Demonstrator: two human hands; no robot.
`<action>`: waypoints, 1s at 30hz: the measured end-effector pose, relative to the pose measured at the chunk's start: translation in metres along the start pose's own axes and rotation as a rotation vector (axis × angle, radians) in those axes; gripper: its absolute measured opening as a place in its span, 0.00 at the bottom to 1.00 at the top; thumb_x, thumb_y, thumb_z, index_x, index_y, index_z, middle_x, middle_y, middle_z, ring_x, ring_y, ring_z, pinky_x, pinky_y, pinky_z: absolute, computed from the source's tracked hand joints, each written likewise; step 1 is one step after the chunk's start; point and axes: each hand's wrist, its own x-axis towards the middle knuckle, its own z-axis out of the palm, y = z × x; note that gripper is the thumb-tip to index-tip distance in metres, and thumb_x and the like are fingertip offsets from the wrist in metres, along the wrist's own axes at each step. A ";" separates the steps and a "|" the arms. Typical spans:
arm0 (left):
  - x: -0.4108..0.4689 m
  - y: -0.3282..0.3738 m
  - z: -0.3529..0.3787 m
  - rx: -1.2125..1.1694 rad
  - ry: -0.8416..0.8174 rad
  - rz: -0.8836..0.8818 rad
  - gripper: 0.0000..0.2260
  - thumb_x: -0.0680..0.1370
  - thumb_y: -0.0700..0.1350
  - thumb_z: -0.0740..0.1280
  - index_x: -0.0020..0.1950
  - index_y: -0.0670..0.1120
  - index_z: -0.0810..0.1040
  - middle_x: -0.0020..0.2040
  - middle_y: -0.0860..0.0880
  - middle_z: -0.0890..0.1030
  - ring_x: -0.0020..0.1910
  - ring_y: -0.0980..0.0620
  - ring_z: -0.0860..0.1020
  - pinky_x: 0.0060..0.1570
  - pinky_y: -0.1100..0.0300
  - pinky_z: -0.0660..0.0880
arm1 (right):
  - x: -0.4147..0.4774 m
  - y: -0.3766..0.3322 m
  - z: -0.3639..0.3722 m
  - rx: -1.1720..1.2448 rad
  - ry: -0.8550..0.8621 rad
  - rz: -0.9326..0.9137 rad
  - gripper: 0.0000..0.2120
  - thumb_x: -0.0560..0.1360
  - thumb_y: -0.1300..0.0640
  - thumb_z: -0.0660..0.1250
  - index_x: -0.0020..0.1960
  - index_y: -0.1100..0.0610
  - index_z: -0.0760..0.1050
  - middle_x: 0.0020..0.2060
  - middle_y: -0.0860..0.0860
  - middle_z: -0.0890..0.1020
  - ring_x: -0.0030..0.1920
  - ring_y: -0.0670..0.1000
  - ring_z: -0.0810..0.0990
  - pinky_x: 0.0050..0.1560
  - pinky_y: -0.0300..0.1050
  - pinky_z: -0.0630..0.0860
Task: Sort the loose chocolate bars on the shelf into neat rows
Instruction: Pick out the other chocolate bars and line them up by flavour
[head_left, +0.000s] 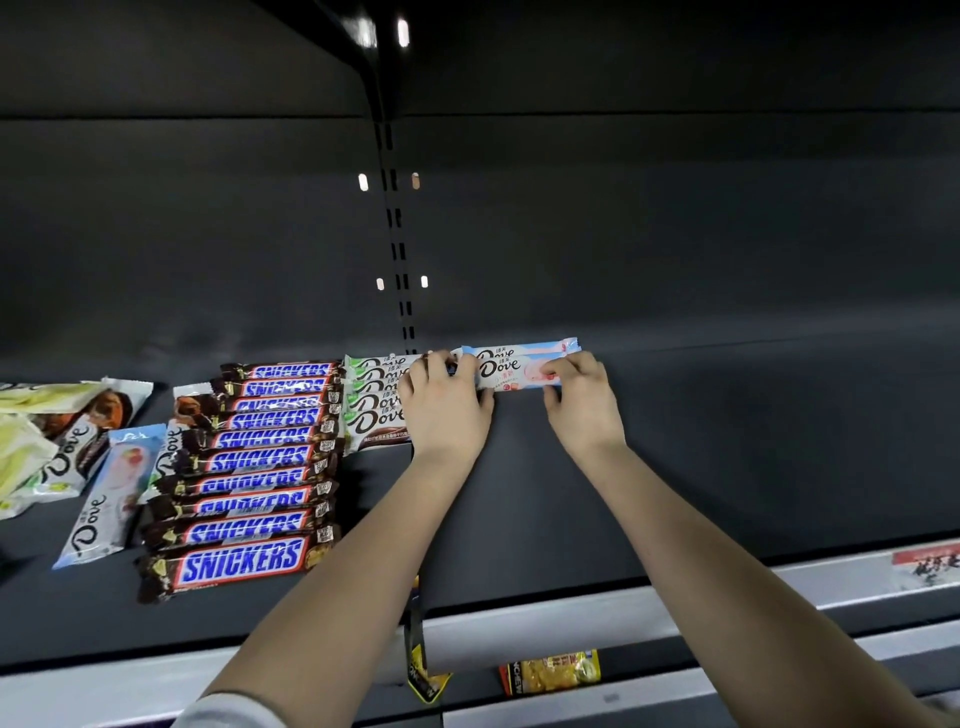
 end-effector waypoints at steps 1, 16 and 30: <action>0.000 0.000 -0.001 -0.005 0.001 -0.002 0.15 0.74 0.53 0.64 0.58 0.49 0.73 0.58 0.45 0.73 0.59 0.41 0.68 0.60 0.48 0.62 | -0.001 -0.001 -0.001 -0.015 0.006 -0.006 0.13 0.75 0.64 0.62 0.58 0.60 0.77 0.58 0.57 0.74 0.55 0.57 0.71 0.52 0.47 0.73; 0.008 -0.027 -0.053 -0.128 0.179 -0.006 0.19 0.72 0.51 0.54 0.56 0.46 0.76 0.52 0.44 0.79 0.51 0.41 0.75 0.54 0.50 0.68 | -0.004 -0.092 -0.002 0.060 0.119 -0.230 0.12 0.72 0.62 0.62 0.53 0.56 0.79 0.53 0.54 0.76 0.54 0.57 0.73 0.54 0.53 0.69; -0.021 -0.216 -0.141 -0.073 0.161 -0.400 0.11 0.76 0.47 0.59 0.56 0.45 0.74 0.55 0.43 0.79 0.56 0.40 0.73 0.54 0.50 0.69 | -0.023 -0.249 0.064 0.232 -0.084 -0.558 0.12 0.73 0.61 0.62 0.55 0.55 0.78 0.55 0.53 0.74 0.55 0.56 0.72 0.56 0.52 0.68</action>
